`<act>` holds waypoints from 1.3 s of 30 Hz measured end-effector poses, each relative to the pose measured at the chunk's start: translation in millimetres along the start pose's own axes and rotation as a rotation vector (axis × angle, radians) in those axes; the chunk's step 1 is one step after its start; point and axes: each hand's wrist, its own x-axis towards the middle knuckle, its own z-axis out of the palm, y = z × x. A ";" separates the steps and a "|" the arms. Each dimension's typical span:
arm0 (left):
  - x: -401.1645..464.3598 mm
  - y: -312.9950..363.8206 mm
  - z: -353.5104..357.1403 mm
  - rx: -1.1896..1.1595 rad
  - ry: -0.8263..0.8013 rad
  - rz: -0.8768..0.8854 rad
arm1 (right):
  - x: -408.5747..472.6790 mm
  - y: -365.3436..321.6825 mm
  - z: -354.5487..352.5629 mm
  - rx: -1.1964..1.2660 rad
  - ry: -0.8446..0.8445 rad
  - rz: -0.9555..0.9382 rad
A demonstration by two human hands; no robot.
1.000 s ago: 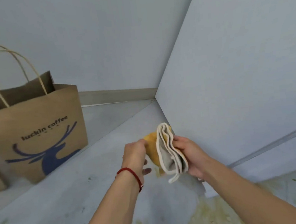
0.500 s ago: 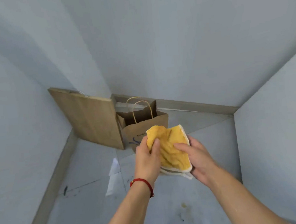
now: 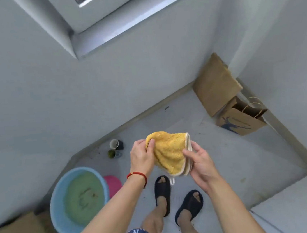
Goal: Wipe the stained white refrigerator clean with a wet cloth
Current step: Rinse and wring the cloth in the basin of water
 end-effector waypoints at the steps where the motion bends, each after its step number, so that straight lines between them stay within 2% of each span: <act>1: -12.5 -18.3 -19.0 -0.027 0.019 -0.047 | -6.0 9.2 13.1 -0.112 -0.002 0.017; 8: -101.1 -136.0 -135.3 -0.172 0.241 -0.369 | -41.7 87.3 106.6 -0.603 -0.169 0.068; 12: -136.9 -204.4 -189.3 -0.346 0.261 -0.482 | -59.5 151.6 158.2 -0.820 -0.209 0.016; 16: -182.9 -290.0 -246.8 -0.620 0.181 -0.486 | -87.9 234.2 214.2 -0.925 -0.184 0.030; 19: -207.7 -332.8 -286.5 -0.883 0.033 -0.486 | -109.8 283.3 241.8 -0.827 -0.177 0.189; 23: -210.5 -372.0 -322.8 -1.087 -0.184 -0.479 | -120.9 305.6 263.1 -0.432 -0.186 0.318; 25: -196.6 -393.0 -339.1 -1.116 -0.193 -0.519 | -109.5 313.7 279.0 -0.182 -0.155 0.391; 27: -178.3 -406.3 -348.8 -1.058 -0.160 -0.552 | -81.6 331.9 290.9 -0.161 -0.072 0.468; 29: -156.6 -432.8 -345.6 -0.993 -0.115 -0.620 | -44.0 366.7 304.3 -0.281 -0.120 0.624; 31: -126.7 -464.2 -341.7 -0.893 -0.121 -0.693 | -9.0 404.8 328.0 -0.401 -0.137 0.699; 32: -108.0 -488.8 -332.3 -0.864 -0.138 -0.731 | 17.0 429.4 335.2 -0.511 -0.128 0.666; 35: -66.7 -548.3 -304.4 -0.718 -0.145 -0.800 | 82.1 475.8 337.4 -0.923 -0.117 0.409; 39: -5.6 -638.4 -233.9 -0.658 -0.024 -0.908 | 165.9 534.7 288.3 -1.318 -0.175 0.150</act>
